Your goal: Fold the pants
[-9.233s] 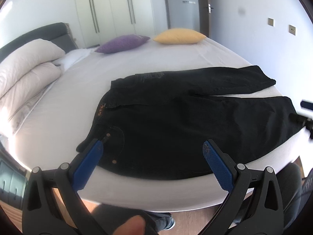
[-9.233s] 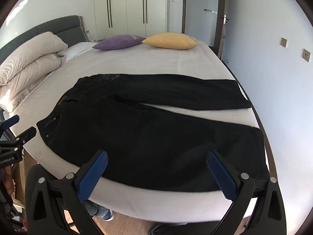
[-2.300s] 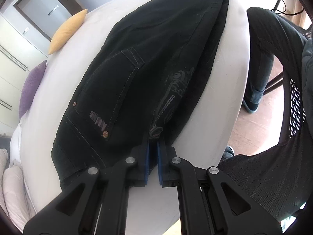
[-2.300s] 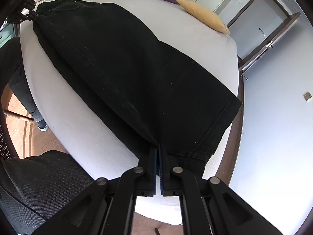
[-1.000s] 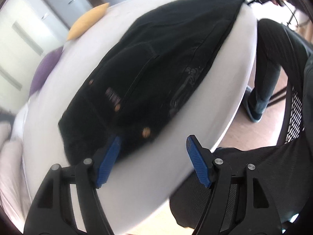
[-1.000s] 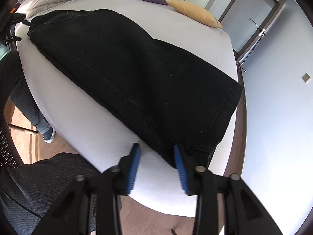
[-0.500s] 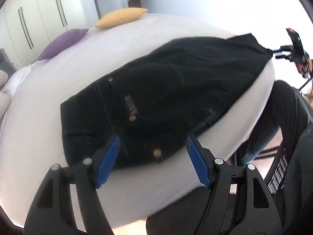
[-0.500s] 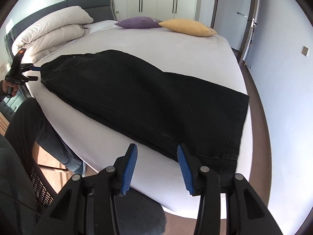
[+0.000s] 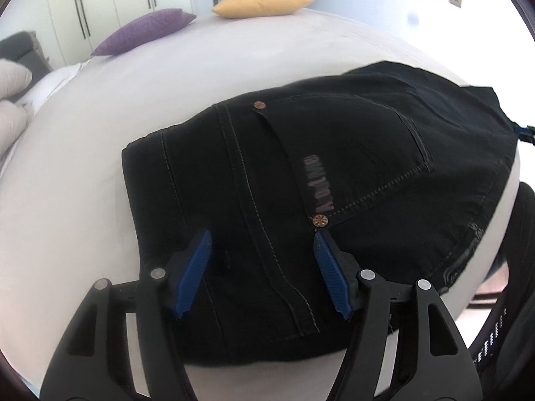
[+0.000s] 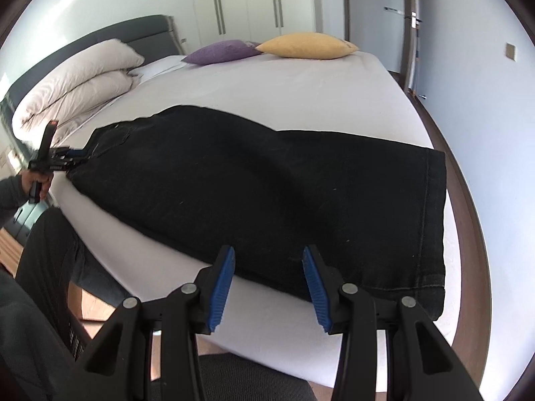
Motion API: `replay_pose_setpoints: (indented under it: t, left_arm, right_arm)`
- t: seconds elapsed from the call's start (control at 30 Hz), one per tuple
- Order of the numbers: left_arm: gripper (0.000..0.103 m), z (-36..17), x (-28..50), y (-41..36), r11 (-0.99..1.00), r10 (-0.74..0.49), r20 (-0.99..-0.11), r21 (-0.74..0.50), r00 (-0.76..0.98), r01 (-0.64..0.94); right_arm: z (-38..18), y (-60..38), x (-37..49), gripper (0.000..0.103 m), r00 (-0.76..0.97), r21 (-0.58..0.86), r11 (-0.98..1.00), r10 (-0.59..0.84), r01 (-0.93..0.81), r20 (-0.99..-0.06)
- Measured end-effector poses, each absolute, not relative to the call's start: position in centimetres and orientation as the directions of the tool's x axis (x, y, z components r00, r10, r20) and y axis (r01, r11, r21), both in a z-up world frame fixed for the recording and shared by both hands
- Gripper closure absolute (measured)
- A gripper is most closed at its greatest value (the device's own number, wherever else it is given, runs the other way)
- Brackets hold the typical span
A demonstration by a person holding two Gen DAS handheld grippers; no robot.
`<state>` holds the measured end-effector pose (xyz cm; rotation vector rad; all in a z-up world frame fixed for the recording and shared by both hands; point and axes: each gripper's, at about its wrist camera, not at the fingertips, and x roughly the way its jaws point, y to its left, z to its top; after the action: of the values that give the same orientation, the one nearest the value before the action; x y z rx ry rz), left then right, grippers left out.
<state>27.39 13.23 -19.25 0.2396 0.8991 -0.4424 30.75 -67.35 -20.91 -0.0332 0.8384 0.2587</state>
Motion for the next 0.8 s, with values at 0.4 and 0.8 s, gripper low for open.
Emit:
replay_pose_setpoints:
  t: [0.4,0.8]
  left_arm:
    - [0.039,-12.5,25.8,6.4,0.834,-0.350,-0.711,0.060,0.610,0.549]
    - [0.035,-18.6,30.7,4.0,0.859,-0.343,-0.779,-0.033,0.525,0.511]
  right_arm:
    - [-20.9,-67.1,34.0,0.057,0.647,0.297,0.927,0.374,-0.231,-0.665]
    - [-23.5,-74.0,32.1,0.071,0.675,0.416,0.907,0.344,-0.060,-0.652]
